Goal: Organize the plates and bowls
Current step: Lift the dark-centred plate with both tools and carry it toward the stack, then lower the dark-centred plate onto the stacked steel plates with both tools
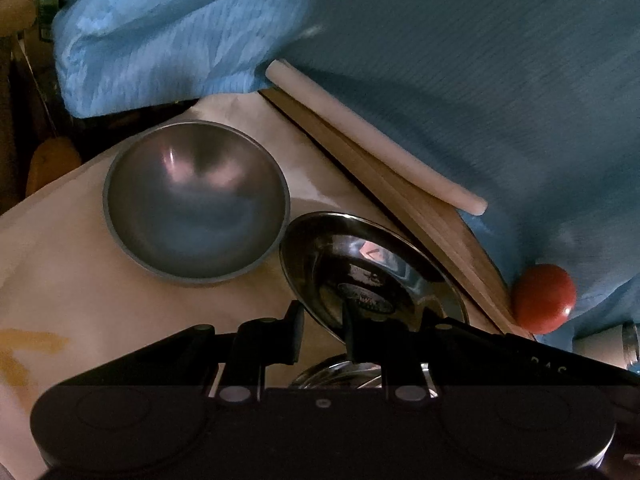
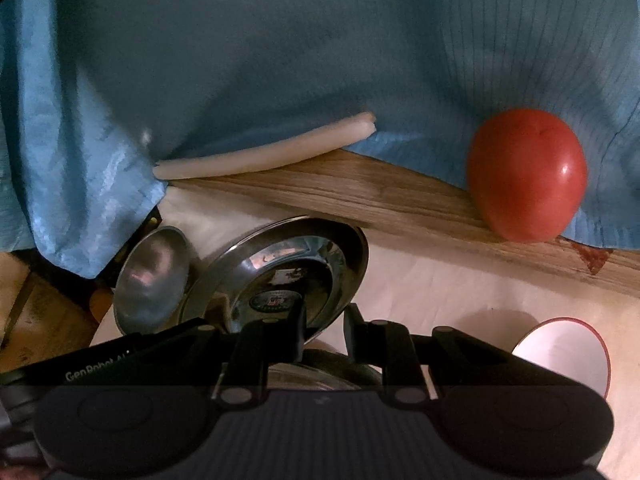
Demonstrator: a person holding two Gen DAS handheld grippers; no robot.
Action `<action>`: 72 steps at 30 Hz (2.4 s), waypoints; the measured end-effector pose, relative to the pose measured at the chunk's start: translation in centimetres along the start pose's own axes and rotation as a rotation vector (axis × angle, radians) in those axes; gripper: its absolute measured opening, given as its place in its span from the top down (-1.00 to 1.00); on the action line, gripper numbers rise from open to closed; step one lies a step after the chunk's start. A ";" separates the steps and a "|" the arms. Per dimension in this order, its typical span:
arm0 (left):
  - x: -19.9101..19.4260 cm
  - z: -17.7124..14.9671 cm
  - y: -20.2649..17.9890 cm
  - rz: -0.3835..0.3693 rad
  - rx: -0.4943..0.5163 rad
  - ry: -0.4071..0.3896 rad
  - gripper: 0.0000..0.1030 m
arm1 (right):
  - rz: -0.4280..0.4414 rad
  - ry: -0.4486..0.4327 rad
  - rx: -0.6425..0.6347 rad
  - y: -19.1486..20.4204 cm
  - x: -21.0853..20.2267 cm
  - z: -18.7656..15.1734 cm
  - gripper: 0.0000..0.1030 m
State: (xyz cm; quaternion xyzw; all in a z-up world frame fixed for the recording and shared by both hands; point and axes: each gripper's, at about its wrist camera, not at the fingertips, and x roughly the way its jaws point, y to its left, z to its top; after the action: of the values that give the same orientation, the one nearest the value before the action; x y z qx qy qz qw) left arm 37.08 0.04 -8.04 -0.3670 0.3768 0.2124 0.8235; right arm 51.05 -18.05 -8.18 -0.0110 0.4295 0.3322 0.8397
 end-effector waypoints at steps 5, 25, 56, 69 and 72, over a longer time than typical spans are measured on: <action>-0.7 -0.4 0.1 -0.005 0.013 -0.003 0.58 | 0.013 -0.001 0.011 0.0 -0.5 -0.4 0.57; -2.7 -0.5 0.3 -0.021 0.026 -0.034 0.58 | 0.035 -0.029 0.011 0.6 -2.3 -1.3 0.57; -6.0 -1.5 -0.2 -0.071 0.126 -0.135 0.56 | 0.113 -0.190 -0.025 0.2 -5.6 -3.4 0.56; -5.9 -5.8 0.2 -0.099 0.208 -0.051 0.55 | 0.093 -0.156 -0.035 -2.5 -7.0 -8.7 0.53; -5.7 -7.0 0.3 -0.101 0.230 -0.021 0.54 | 0.093 -0.137 -0.026 -3.0 -7.1 -9.9 0.52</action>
State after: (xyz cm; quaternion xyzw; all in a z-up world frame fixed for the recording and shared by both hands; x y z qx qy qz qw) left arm 30.05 -5.48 -6.84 -0.2864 0.3711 0.1298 0.8737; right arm 42.77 -27.31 -10.02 0.0210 0.3666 0.3763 0.8506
